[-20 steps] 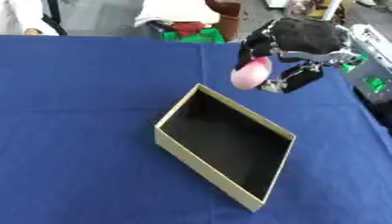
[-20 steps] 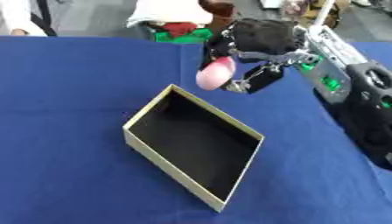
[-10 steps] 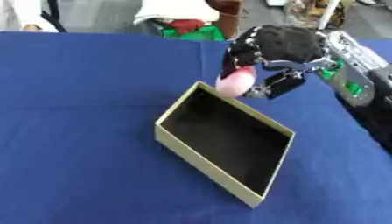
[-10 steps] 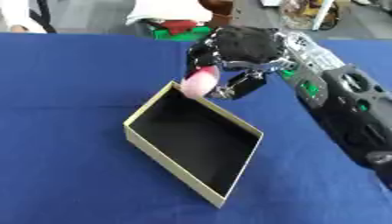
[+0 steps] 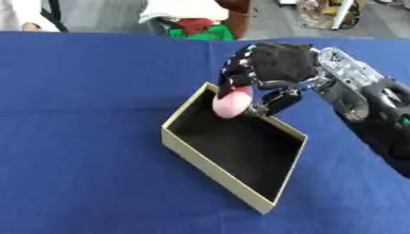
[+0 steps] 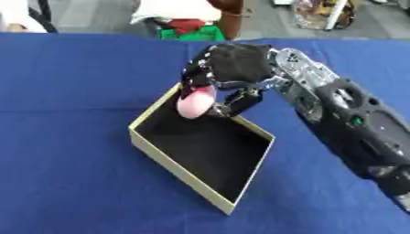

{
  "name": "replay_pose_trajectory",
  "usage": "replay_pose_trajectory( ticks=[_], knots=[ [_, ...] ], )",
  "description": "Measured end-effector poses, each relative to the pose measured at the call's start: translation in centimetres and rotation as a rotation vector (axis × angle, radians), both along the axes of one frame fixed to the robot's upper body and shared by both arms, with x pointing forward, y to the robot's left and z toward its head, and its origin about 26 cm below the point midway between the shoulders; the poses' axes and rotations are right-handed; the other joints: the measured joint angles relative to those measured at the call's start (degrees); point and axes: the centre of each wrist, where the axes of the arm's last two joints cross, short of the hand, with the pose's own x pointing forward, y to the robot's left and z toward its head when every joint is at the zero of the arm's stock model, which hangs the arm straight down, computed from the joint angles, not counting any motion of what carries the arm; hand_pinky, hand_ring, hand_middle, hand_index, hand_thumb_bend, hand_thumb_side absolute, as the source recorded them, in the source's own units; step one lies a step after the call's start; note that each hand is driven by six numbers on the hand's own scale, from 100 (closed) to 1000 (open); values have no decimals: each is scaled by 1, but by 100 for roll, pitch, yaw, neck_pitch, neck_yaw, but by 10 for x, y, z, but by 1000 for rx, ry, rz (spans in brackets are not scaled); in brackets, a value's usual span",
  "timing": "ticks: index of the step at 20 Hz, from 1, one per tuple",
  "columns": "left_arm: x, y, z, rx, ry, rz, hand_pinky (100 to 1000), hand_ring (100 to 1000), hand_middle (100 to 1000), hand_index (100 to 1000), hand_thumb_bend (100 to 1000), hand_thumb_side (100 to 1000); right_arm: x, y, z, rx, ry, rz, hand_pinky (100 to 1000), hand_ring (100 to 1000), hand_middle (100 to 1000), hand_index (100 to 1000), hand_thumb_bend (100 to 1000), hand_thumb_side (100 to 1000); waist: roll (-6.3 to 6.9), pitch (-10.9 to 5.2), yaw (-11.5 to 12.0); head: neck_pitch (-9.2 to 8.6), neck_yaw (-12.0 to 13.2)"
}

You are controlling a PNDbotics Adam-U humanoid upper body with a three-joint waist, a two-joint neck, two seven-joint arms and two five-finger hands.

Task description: Pick up objects on the table and place them in the box.

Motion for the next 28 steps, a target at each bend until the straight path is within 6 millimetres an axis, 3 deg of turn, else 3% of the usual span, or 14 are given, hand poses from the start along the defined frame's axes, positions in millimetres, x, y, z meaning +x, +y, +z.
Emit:
replay_pose_trajectory(
  ticks=[7, 13, 17, 22, 28],
  knots=[
    [0, 0, 0, 0, 1, 0, 740, 632, 699, 692, 544, 931, -1, 4, -12, -40, 14, 7, 673, 698, 665, 724, 100, 311, 0, -9, 16, 3, -5],
    [0, 0, 0, -1, 2, 0, 740, 632, 699, 691, 546, 931, -3, 7, -12, -63, -10, 11, 789, 790, 762, 785, 364, 401, -2, -33, 1, 6, -19],
    [0, 0, 0, -2, 2, -2, 741, 632, 699, 691, 546, 931, -4, 6, -14, -94, -32, 2, 814, 816, 791, 816, 433, 439, -5, -34, 0, 26, -31],
    [0, 0, 0, -3, 2, -2, 741, 632, 700, 691, 546, 931, -3, 0, -9, -85, -72, -12, 805, 806, 778, 804, 405, 436, -6, -34, -10, 28, -32],
    [0, 0, 0, -4, 2, -2, 740, 632, 699, 690, 546, 931, 0, -21, -7, 42, -82, -37, 777, 761, 724, 780, 295, 483, 4, -34, -31, 26, -33]
  ],
)
